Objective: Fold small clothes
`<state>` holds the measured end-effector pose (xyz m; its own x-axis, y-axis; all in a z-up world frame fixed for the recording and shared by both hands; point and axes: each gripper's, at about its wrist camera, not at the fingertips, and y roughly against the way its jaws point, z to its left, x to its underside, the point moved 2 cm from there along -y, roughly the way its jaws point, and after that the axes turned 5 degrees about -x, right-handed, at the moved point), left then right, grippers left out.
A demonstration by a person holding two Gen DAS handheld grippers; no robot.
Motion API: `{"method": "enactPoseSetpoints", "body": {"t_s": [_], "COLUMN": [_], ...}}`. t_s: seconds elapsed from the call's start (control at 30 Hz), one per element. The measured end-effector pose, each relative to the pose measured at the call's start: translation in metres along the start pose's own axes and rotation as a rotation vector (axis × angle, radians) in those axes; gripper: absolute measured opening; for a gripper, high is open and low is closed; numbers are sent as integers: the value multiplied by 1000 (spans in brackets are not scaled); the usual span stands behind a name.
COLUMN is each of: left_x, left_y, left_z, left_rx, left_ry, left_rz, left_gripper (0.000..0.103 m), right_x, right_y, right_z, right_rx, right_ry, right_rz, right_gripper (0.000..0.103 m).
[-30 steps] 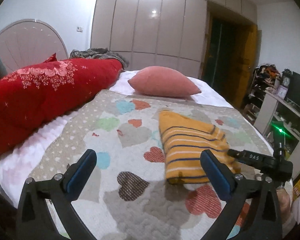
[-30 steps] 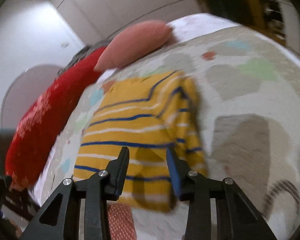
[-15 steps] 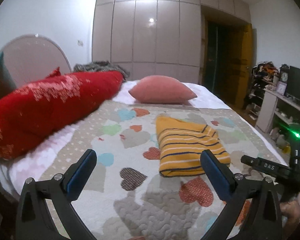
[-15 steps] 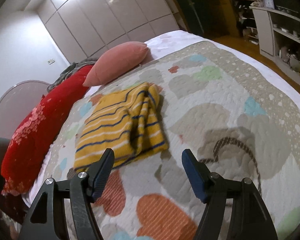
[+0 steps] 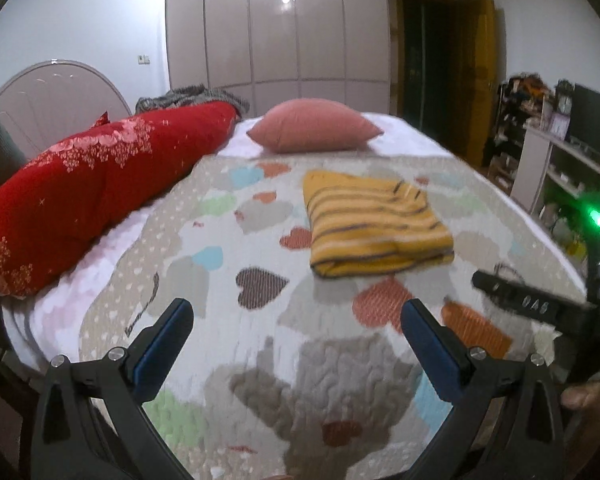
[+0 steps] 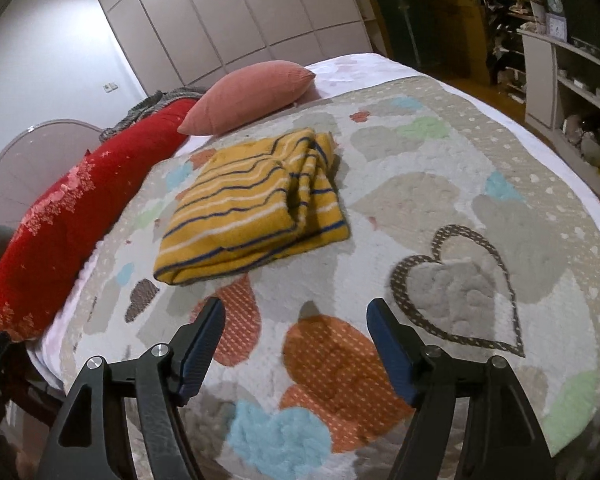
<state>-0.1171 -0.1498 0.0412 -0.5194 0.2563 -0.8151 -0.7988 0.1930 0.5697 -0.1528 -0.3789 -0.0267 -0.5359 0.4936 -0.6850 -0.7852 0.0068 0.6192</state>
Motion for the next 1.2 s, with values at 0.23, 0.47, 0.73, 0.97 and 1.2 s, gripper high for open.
{"method": "enactPoseSetpoints", "body": {"t_s": [0.23,0.47,0.73,0.97,1.2], "left_x": [13,18,25,31,33], "left_y": [-4,-3,-9,-16,-21], "left_z": [-6,-3,7,12,15], "left_rx": [15,23,32,52,64], "left_ry": [-16,-12,7,30,46], "left_rz": [46,57,94,135,158], "left_gripper": [103,103,103,103,103], "right_x": [10,19,25,29,32], "right_y": [4,-2,-9,-12,-16], "right_z": [4,22,33,38,43], "right_rx": [42,60,76,85,92], "right_ry": [27,96,133,156,167], "right_rz": [12,44,73,92,104], "right_gripper": [78,79,80,80,81]}}
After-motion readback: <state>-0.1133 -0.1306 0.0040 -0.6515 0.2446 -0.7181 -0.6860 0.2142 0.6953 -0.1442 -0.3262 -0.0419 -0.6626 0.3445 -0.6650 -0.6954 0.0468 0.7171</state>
